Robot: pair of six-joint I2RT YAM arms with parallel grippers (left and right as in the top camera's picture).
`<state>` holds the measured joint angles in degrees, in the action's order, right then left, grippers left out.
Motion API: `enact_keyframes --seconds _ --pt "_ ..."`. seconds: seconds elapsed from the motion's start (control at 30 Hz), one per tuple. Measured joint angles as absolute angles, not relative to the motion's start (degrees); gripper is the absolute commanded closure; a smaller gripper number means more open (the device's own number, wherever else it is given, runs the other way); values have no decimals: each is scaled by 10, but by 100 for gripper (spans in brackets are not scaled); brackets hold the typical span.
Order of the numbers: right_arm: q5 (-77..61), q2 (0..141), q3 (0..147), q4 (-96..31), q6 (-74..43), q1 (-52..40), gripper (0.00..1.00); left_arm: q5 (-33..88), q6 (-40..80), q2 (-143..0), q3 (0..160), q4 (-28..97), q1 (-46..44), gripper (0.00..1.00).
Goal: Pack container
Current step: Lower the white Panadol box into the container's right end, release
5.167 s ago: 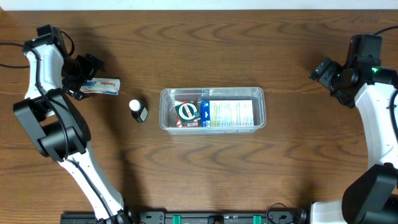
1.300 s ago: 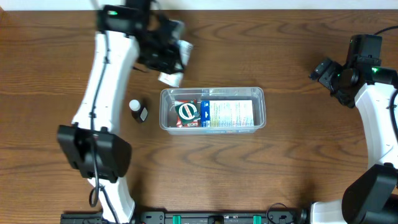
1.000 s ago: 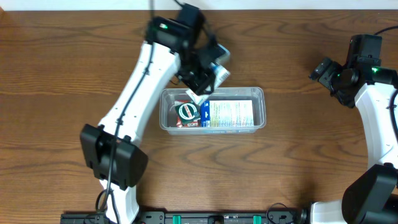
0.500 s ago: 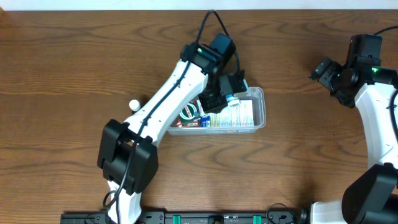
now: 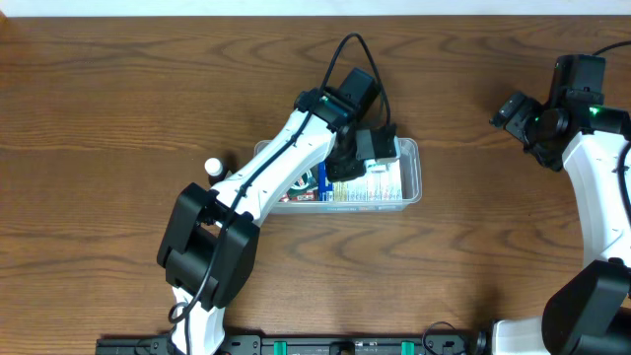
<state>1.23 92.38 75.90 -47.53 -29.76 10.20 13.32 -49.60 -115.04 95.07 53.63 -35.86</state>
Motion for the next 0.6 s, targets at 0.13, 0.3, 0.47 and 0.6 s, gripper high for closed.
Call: enact_keyframes --seconds 0.13,0.3,0.47,0.6 --pt "12 924 759 -475 -298 102 1 142 -496 -1151 942 536 -359 69" --pt "12 924 759 -475 -298 102 1 175 -498 -1151 942 531 -359 69" --pt "12 924 759 -475 -298 102 1 194 -500 -1151 942 529 -359 59" --pt "12 924 759 -475 -298 102 1 196 -500 -1151 942 528 -365 58"
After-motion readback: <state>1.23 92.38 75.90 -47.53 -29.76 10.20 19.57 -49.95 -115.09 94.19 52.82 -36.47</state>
